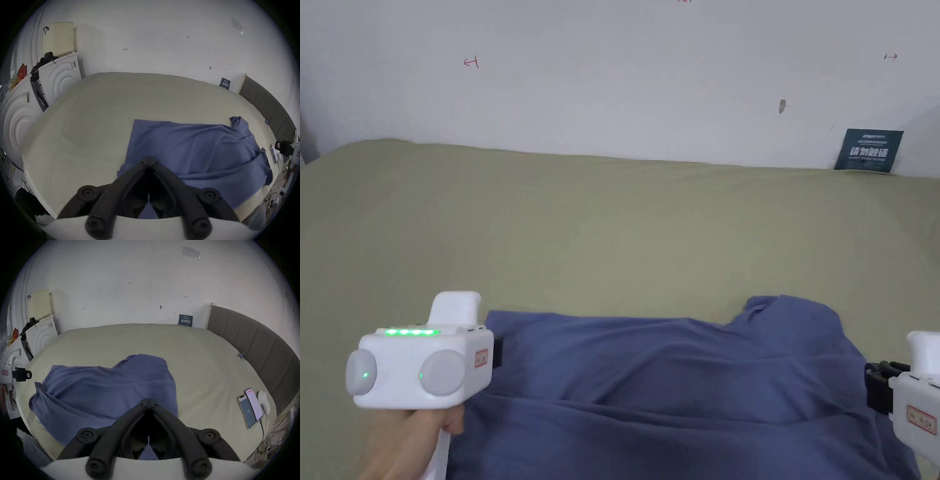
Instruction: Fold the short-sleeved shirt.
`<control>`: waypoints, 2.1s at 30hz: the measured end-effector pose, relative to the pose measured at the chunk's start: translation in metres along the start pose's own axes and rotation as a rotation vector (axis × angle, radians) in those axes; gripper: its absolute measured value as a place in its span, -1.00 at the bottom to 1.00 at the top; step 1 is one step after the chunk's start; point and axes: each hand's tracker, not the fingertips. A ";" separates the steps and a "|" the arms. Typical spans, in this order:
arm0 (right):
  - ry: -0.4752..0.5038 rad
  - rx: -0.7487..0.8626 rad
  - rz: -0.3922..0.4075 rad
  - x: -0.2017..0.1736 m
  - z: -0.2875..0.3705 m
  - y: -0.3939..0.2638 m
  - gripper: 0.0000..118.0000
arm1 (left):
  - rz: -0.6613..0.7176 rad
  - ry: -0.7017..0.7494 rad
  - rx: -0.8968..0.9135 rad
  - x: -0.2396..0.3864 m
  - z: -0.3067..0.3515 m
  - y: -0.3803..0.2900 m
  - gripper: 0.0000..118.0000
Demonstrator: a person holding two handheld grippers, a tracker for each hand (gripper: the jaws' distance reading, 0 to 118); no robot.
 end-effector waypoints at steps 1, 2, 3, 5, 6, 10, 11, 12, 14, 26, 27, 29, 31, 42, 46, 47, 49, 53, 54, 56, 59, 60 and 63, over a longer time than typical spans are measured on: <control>-0.002 -0.005 0.004 0.000 -0.007 0.004 -1.00 | 0.014 -0.011 -0.018 -0.004 -0.014 0.009 -1.00; -0.003 -0.009 0.011 0.000 -0.015 0.008 -1.00 | 0.027 -0.015 -0.034 -0.008 -0.027 0.017 -1.00; -0.005 -0.013 0.013 0.001 -0.022 0.011 -1.00 | 0.030 -0.011 -0.047 -0.005 -0.036 0.026 -1.00; -0.010 -0.032 0.008 0.007 -0.040 0.019 -1.00 | 0.015 0.016 -0.089 -0.009 -0.068 0.042 -1.00; -0.011 -0.040 0.008 0.009 -0.047 0.021 -1.00 | 0.008 0.019 -0.098 -0.010 -0.080 0.047 -0.99; -0.034 -0.076 0.016 0.020 -0.076 0.026 -1.00 | 0.010 0.017 -0.222 -0.009 -0.129 0.062 0.37; -0.038 -0.087 0.016 0.024 -0.083 0.026 -1.00 | 0.006 0.051 -0.267 -0.005 -0.137 0.064 1.00; -0.044 -0.097 0.013 0.027 -0.088 0.027 -1.00 | -0.006 0.095 -0.243 -0.003 -0.143 0.062 1.00; -0.051 -0.116 0.011 0.034 -0.098 0.027 -1.00 | -0.046 0.139 -0.221 0.000 -0.152 0.062 0.90; -0.056 -0.198 -0.042 0.071 -0.139 0.060 -1.00 | -0.064 0.053 -0.222 0.018 -0.133 0.064 -0.97; -0.055 -0.203 -0.045 0.072 -0.143 0.062 -1.00 | -0.061 0.051 -0.223 0.016 -0.135 0.064 -0.97; -0.054 -0.236 -0.042 0.076 -0.158 0.064 -0.93 | -0.052 0.053 -0.226 0.017 -0.135 0.064 -0.97; -0.033 -0.319 -0.053 0.078 -0.174 0.061 -0.77 | -0.048 0.053 -0.231 0.016 -0.137 0.066 -0.97; -0.037 -0.401 -0.074 0.077 -0.188 0.049 -0.01 | -0.072 0.055 -0.235 0.016 -0.139 0.067 -0.97; -0.018 -0.319 -0.101 0.071 -0.164 0.060 -0.96 | -0.046 0.046 -0.199 0.010 -0.123 0.070 -0.97; 0.001 -0.303 -0.087 0.067 -0.155 0.062 -0.96 | -0.048 0.040 -0.183 0.009 -0.114 0.070 -0.97; 0.002 -0.269 -0.071 0.070 -0.136 0.066 -0.96 | -0.047 0.024 -0.162 0.006 -0.097 0.073 -0.97; 0.036 -0.205 -0.073 0.071 -0.091 0.068 -0.96 | -0.061 0.009 -0.109 -0.004 -0.055 0.072 -0.97; 0.047 -0.179 -0.085 0.073 -0.079 0.067 -0.96 | -0.064 0.006 -0.092 -0.007 -0.044 0.070 -0.97; 0.053 -0.158 -0.096 0.073 -0.056 0.063 -0.96 | -0.055 -0.003 -0.072 -0.015 -0.025 0.063 -0.97; 0.068 -0.122 -0.075 0.073 -0.023 0.053 -0.96 | -0.047 -0.024 -0.043 -0.024 0.003 0.051 -0.97; 0.065 -0.109 -0.058 0.069 -0.011 0.049 -0.96 | -0.045 -0.030 -0.038 -0.028 0.011 0.046 -0.97; 0.073 -0.084 -0.051 0.066 0.020 0.031 -0.96 | -0.043 -0.038 -0.016 -0.034 0.035 0.026 -0.97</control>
